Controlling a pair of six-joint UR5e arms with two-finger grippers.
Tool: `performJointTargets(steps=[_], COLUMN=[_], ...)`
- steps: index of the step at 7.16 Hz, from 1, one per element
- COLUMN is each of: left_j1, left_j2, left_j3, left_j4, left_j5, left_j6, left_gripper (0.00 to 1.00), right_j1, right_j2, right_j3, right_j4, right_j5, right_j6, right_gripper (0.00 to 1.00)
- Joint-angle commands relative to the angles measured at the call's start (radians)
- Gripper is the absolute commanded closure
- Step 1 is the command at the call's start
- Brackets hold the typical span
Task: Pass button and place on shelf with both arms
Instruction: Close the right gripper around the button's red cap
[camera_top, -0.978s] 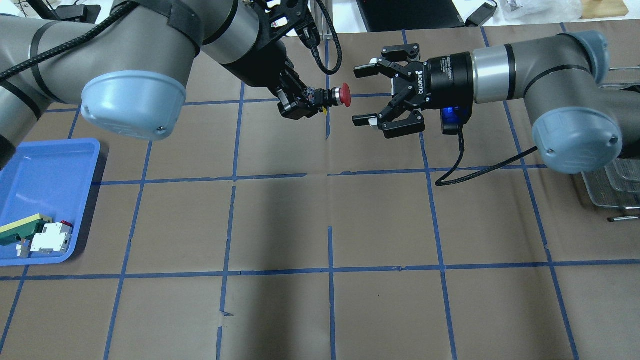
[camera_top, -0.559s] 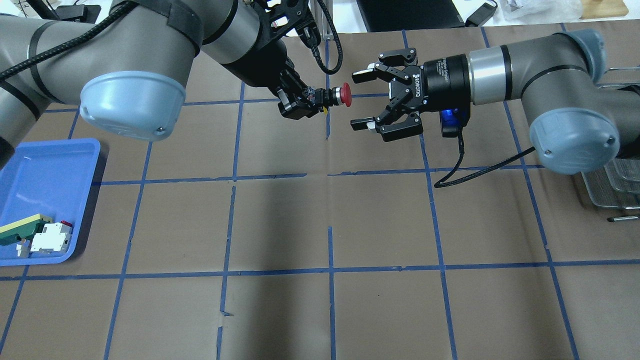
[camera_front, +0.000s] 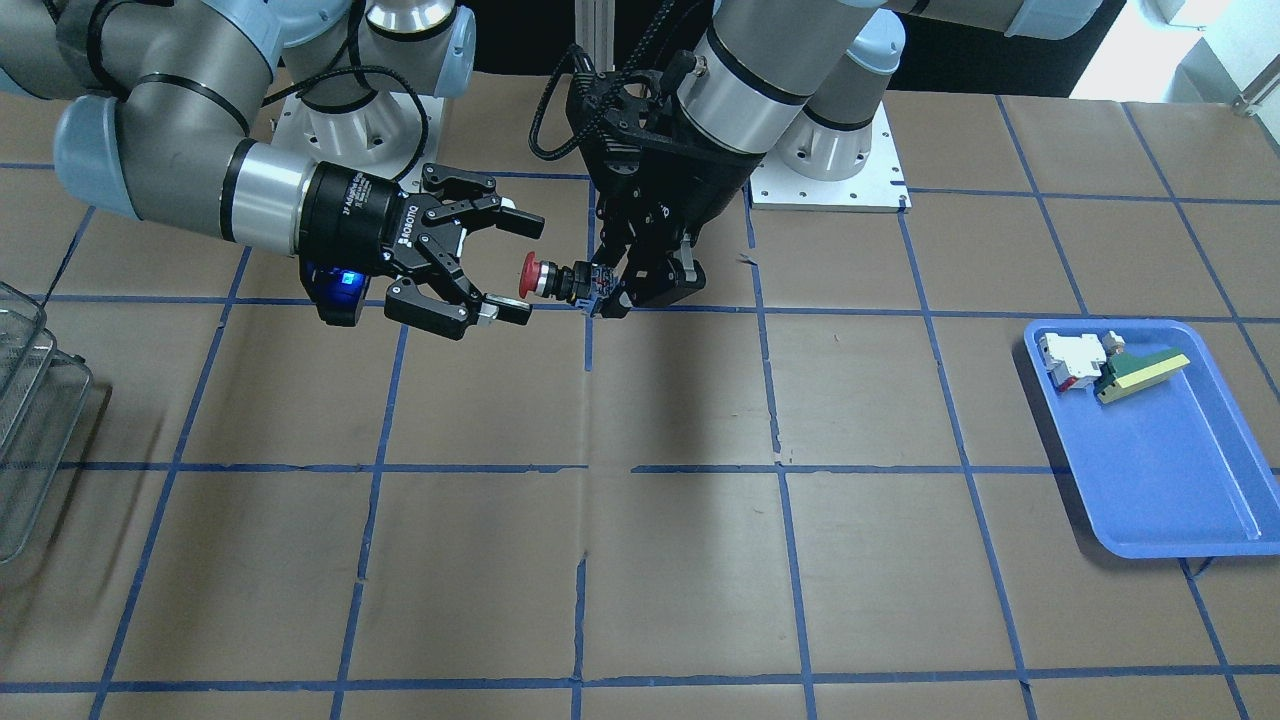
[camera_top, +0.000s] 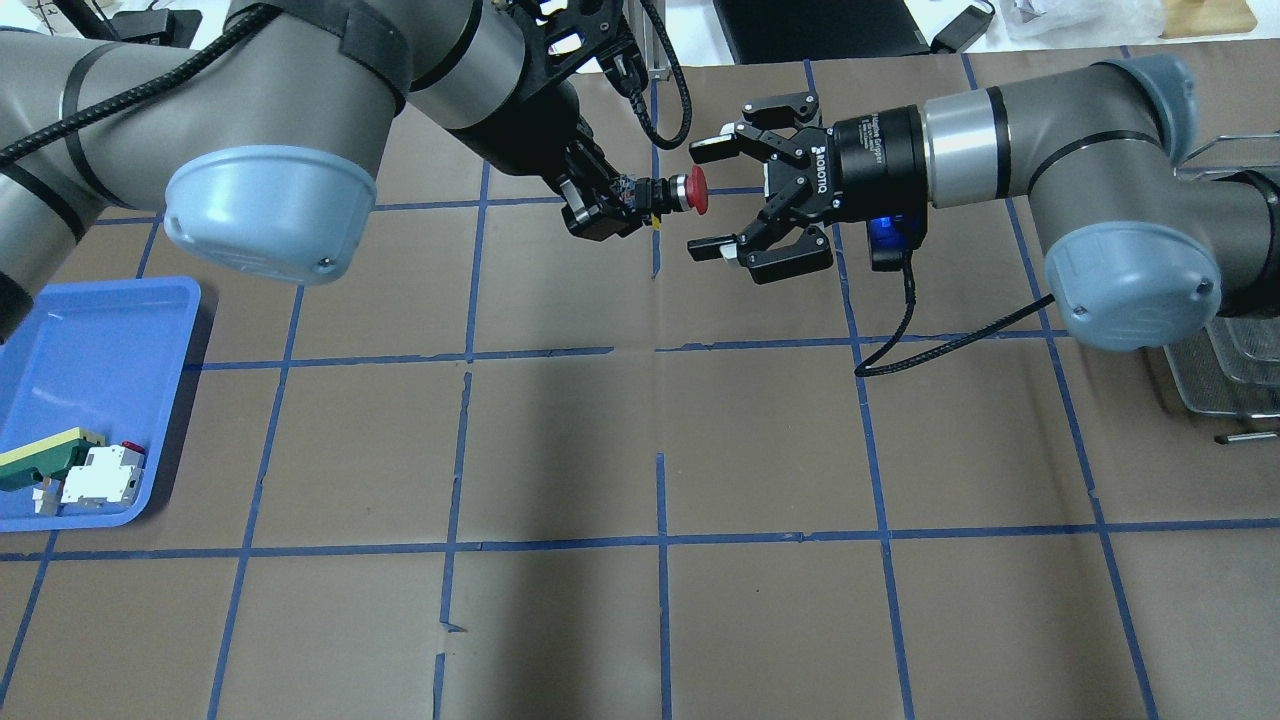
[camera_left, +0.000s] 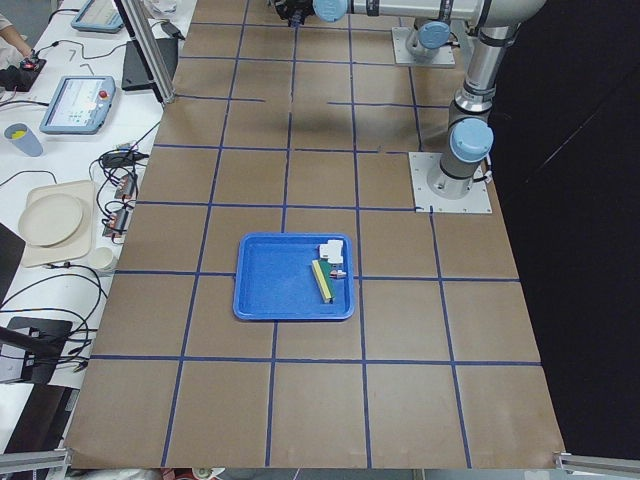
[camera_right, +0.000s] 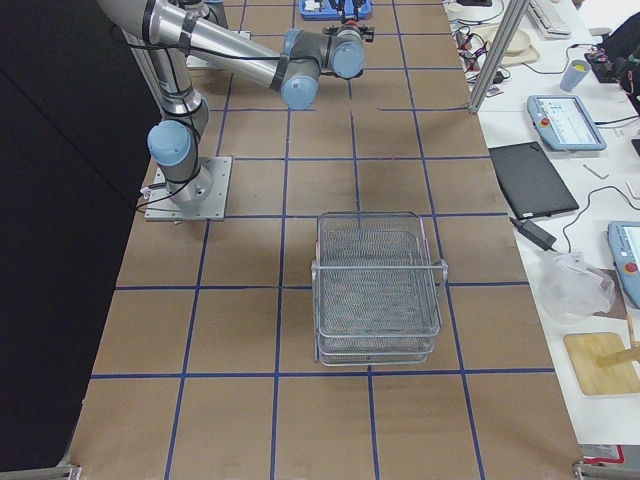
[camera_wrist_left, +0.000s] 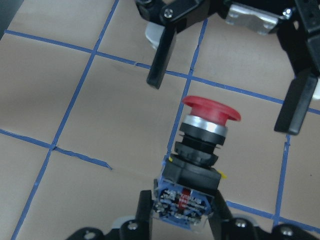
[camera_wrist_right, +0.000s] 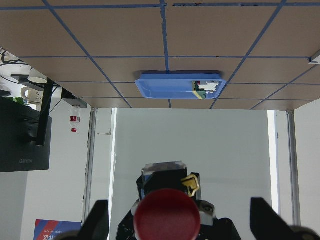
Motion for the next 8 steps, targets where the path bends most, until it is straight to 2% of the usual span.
performJointTargets(steps=[1, 2, 3, 4, 5, 6, 7, 8], left_j1=[-0.001, -0.001, -0.001, -0.001, -0.002, -0.002, -0.002, -0.002], left_j2=[-0.002, 0.001, -0.001, 0.001, 0.007, 0.004, 0.001, 0.004], left_j3=[-0.001, -0.001, -0.001, -0.001, -0.001, -0.001, -0.001, -0.001], left_j4=[0.001, -0.001, -0.001, 0.001, -0.001, -0.001, 0.001, 0.004], left_j5=[0.0, 0.0, 0.0, 0.0, 0.0, 0.001, 0.001, 0.001], left_j6=[-0.002, -0.002, -0.002, -0.002, -0.002, -0.004, -0.002, 0.002], left_gripper=[0.78, 0.78, 0.77, 0.76, 0.76, 0.69, 0.56, 0.56], right_j1=[0.009, 0.009, 0.009, 0.008, 0.008, 0.008, 0.008, 0.008], right_j2=[-0.002, -0.004, -0.004, -0.004, -0.004, 0.001, 0.001, -0.001], right_j3=[0.001, -0.001, -0.001, -0.001, -0.001, -0.001, -0.001, -0.001], right_j4=[-0.004, -0.006, -0.006, -0.004, -0.004, -0.004, -0.004, -0.004], right_j5=[-0.008, -0.007, -0.008, -0.01, -0.01, -0.01, -0.01, -0.01], right_j6=[0.003, 0.003, 0.003, 0.003, 0.003, 0.004, 0.006, 0.006], right_gripper=[0.0, 0.07, 0.08, 0.2, 0.38, 0.6, 0.81, 0.91])
